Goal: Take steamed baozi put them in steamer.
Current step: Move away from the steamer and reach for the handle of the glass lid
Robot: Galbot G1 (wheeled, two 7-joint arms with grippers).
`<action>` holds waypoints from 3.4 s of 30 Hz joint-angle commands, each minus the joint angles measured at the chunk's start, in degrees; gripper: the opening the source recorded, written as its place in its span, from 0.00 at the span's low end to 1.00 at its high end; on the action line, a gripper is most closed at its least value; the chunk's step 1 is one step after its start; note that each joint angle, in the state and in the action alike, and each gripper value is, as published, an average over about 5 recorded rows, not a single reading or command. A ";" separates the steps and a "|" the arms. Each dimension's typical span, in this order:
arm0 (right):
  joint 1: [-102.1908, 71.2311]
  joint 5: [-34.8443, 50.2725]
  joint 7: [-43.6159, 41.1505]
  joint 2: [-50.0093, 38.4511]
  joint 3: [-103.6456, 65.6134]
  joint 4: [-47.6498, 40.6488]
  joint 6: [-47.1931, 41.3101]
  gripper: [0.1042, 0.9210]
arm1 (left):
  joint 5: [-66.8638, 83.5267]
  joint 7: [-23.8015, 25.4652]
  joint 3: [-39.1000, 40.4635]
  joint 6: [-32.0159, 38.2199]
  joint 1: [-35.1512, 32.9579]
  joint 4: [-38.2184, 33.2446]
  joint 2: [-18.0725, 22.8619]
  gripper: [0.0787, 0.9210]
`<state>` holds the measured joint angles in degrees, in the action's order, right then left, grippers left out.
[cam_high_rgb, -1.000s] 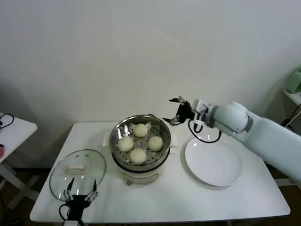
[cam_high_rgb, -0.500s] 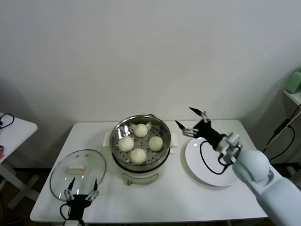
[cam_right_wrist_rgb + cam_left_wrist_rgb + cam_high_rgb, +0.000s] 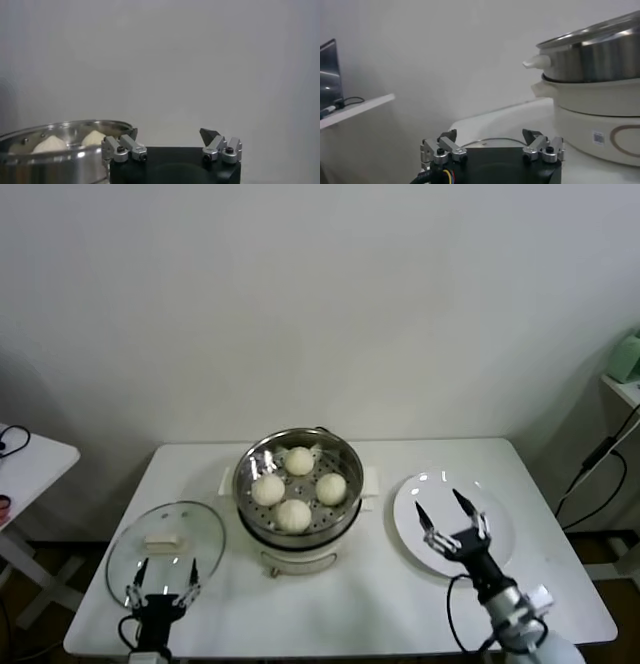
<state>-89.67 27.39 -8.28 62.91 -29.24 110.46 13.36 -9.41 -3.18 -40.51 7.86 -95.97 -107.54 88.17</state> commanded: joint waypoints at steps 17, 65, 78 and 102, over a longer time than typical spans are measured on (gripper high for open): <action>-12.37 -3.47 1.53 10.42 3.40 -7.00 18.35 0.88 | -31.83 -15.36 -3.32 4.30 4.83 12.25 -8.82 0.88; -12.42 -3.55 2.37 13.13 6.12 -8.29 20.58 0.88 | -60.56 -19.07 -2.57 6.34 20.28 30.19 -14.75 0.88; -13.03 -3.39 2.59 13.35 6.40 -7.48 20.87 0.88 | -61.57 -18.81 -2.23 6.17 20.87 31.05 -14.63 0.84; -13.60 -2.94 2.96 13.64 6.60 -6.90 21.67 0.88 | -62.16 -19.20 -2.27 6.47 20.32 30.05 -14.14 0.07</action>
<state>-103.20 24.28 -5.31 76.58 -22.60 103.36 34.93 -71.50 -22.30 -42.68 14.38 -75.76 -76.67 73.97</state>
